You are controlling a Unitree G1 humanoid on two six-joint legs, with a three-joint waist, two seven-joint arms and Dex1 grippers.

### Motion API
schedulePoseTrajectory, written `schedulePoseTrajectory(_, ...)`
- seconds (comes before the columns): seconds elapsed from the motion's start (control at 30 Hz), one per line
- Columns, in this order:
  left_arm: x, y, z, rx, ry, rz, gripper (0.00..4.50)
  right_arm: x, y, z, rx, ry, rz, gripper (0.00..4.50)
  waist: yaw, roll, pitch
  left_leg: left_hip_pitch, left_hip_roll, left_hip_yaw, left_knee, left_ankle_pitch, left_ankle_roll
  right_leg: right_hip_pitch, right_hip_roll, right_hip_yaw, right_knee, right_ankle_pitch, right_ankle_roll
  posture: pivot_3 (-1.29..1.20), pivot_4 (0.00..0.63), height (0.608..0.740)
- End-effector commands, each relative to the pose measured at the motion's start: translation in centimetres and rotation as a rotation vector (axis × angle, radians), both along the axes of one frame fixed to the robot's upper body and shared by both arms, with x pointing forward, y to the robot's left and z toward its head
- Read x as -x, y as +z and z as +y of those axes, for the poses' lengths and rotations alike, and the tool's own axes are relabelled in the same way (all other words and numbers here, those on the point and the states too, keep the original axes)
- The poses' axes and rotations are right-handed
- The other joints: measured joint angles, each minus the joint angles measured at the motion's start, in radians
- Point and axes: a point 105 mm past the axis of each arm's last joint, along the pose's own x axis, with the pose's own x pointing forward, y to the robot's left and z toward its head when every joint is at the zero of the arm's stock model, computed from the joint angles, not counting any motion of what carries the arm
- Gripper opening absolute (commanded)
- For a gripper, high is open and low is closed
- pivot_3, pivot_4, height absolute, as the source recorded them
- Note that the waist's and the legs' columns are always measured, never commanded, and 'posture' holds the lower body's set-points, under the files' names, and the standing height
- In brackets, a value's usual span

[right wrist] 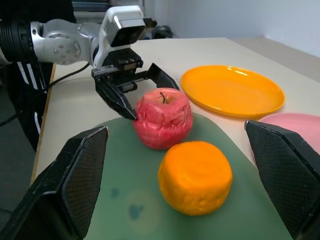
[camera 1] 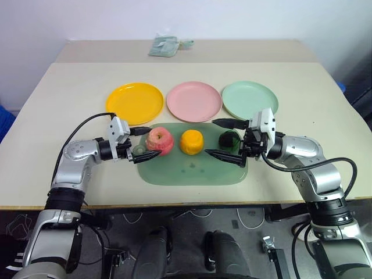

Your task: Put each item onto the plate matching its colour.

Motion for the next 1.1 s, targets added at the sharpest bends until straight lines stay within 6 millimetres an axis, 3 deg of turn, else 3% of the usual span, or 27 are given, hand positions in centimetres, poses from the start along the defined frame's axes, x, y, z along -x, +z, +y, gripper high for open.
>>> schedulePoseTrajectory(0.03,-0.6,-1.1,-0.1,-0.043,0.022,0.008,3.98,0.4,0.9,0.1,0.000,-0.008,-0.046,4.50,-0.001,0.000,0.000,0.000,0.000,0.000,0.000,0.000,0.000,0.000,0.000,0.000,0.000,0.000,0.000,0.00,0.150,0.740)
schedulePoseTrajectory(0.1,-0.7,-0.3,-0.2,-0.007,0.021,-0.024,3.39,0.4,0.8,-0.1,0.001,-0.015,-0.044,4.50,-0.002,0.000,0.000,0.000,0.000,-0.001,0.000,0.000,0.000,0.000,0.000,0.000,0.000,0.000,0.000,0.00,0.150,0.740)
schedulePoseTrajectory(0.17,-0.5,0.5,0.0,0.030,0.008,-0.024,3.39,0.4,0.7,-0.1,0.003,-0.018,-0.043,4.50,-0.002,0.000,0.000,0.000,0.000,-0.001,0.000,0.000,0.000,0.000,0.000,0.000,0.000,0.000,0.000,0.00,0.150,0.740)
schedulePoseTrajectory(0.33,-2.4,7.7,2.0,0.303,0.101,-0.127,3.39,-0.7,1.3,-0.4,-0.032,-0.090,-0.074,4.50,-0.001,-0.001,0.000,-0.001,0.001,-0.002,0.001,0.000,0.000,0.000,0.000,0.000,0.000,0.000,0.000,0.00,0.150,0.740)
schedulePoseTrajectory(0.43,-4.5,9.2,1.3,0.255,0.173,-0.199,3.39,-2.8,2.1,-0.9,-0.058,-0.205,-0.129,4.50,0.000,-0.001,0.000,-0.001,0.000,-0.003,0.002,0.000,0.000,0.000,0.001,-0.002,0.000,0.001,0.001,0.00,0.150,0.740)
schedulePoseTrajectory(0.53,-7.9,9.7,-0.4,0.190,0.321,-0.241,3.39,-4.4,2.5,-1.5,-0.061,-0.289,-0.159,4.50,0.003,-0.001,0.000,-0.001,-0.002,-0.001,0.003,0.000,0.000,0.002,0.000,-0.002,-0.001,0.001,0.003,0.00,0.150,0.740)
schedulePoseTrajectory(0.6,-9.6,10.2,-2.3,0.242,0.403,-0.238,3.39,-4.6,2.8,-1.7,-0.059,-0.298,-0.173,4.50,0.008,-0.001,0.000,-0.001,-0.003,-0.001,0.003,0.000,0.001,0.003,0.000,-0.002,-0.001,0.002,0.003,0.00,0.150,0.740)
schedulePoseTrajectory(0.77,-10.9,9.3,-7.3,0.270,0.399,-0.180,3.39,-4.5,3.0,-1.8,-0.061,-0.305,-0.185,4.50,-0.001,-0.001,0.000,-0.003,-0.005,0.000,0.003,-0.002,0.003,0.002,0.000,-0.002,-0.003,0.002,0.005,0.00,0.150,0.740)
schedulePoseTrajectory(0.97,-11.3,7.2,-9.8,0.225,0.414,-0.096,3.39,-4.0,2.8,-2.5,-0.050,-0.330,-0.181,4.50,-0.010,-0.002,0.001,-0.002,-0.004,0.001,0.002,-0.002,0.003,0.001,0.000,-0.002,-0.003,0.002,0.005,0.00,0.150,0.740)
schedulePoseTrajectory(1.03,-11.2,6.6,-9.8,0.229,0.418,-0.080,4.21,-3.8,2.8,-2.6,-0.048,-0.335,-0.181,4.50,-0.009,-0.002,0.001,-0.002,-0.004,0.002,0.002,-0.002,0.003,0.001,0.000,-0.001,-0.003,0.002,0.005,0.00,0.150,0.740)
schedulePoseTrajectory(1.1,-11.2,6.4,-9.9,0.215,0.416,-0.084,4.46,-3.5,2.8,-2.6,-0.048,-0.333,-0.176,4.50,-0.006,-0.002,0.001,-0.002,-0.004,0.002,0.002,-0.002,0.003,0.001,0.000,-0.001,-0.003,0.002,0.005,0.00,0.150,0.740)
